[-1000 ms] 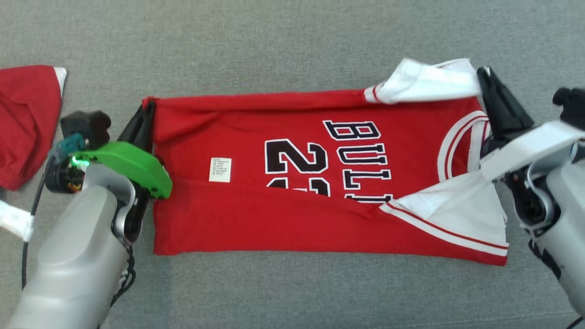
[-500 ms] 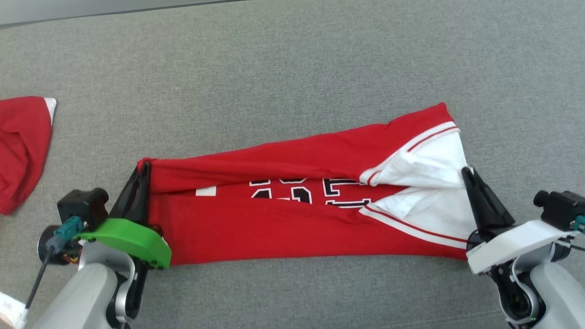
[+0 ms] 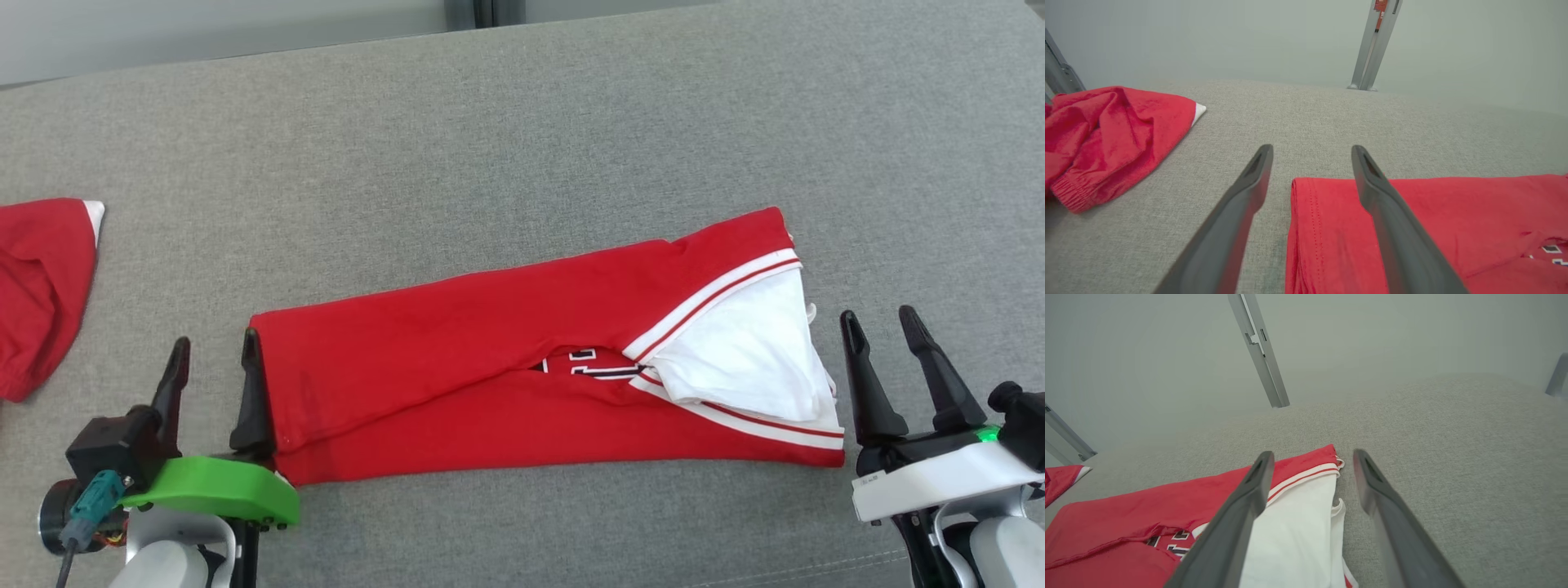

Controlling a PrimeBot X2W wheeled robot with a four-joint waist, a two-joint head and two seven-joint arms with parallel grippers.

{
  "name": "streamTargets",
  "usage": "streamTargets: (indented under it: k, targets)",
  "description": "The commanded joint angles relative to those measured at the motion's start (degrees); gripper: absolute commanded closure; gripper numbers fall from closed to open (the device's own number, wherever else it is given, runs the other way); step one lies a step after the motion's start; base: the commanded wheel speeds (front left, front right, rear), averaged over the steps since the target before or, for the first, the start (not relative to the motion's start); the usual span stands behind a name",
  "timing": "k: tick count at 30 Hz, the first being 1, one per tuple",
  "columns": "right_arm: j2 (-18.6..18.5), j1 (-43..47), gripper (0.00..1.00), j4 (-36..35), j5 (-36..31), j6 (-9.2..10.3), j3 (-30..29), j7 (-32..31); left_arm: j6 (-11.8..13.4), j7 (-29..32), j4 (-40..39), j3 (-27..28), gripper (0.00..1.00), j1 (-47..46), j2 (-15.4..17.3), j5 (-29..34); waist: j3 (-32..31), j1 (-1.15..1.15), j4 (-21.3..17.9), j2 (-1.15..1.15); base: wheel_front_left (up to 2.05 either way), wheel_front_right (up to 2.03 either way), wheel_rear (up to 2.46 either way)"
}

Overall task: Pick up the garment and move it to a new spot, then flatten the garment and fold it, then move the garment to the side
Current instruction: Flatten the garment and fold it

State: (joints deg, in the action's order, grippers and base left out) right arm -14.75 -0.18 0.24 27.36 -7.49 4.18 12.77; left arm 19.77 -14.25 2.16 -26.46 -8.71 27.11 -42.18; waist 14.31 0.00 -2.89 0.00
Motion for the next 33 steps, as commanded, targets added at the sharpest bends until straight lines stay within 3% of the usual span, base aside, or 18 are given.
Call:
streamTargets:
  k: [1,8,22,28,33]
  targets:
    - [0.41,0.81,0.0,-1.45,-1.84,0.0,-0.91,-0.73,0.9,-0.52,-0.94,0.48,0.0,1.0,-0.31,1.63,-0.57,0.0,-0.02,0.0,0.0,0.0,0.0]
    - [2.07,2.5,0.0,-5.69,-5.24,0.0,-2.94,-5.27,3.06,-0.98,-4.13,0.64,0.0,2.83,-2.35,6.28,-2.41,0.0,0.33,0.0,0.0,0.0,0.0]
    - [0.85,1.59,0.0,-6.96,-6.67,0.0,-4.06,-8.72,1.22,-0.93,-4.04,1.15,0.0,0.77,-4.26,9.4,-0.29,0.0,2.65,0.0,0.0,0.0,0.0]
    - [-0.53,-0.48,0.0,-3.49,-6.39,0.0,-4.56,-9.79,-0.46,-0.93,-4.28,0.95,0.0,-2.91,-5.85,11.41,4.96,0.0,5.05,0.0,0.0,0.0,0.0]
    - [-1.38,-3.2,0.0,4.54,-5.0,0.0,-4.01,-9.39,-1.92,-0.93,-3.56,1.41,0.0,-5.37,-7.59,12.88,7.77,0.0,6.55,0.0,0.0,0.0,0.0]
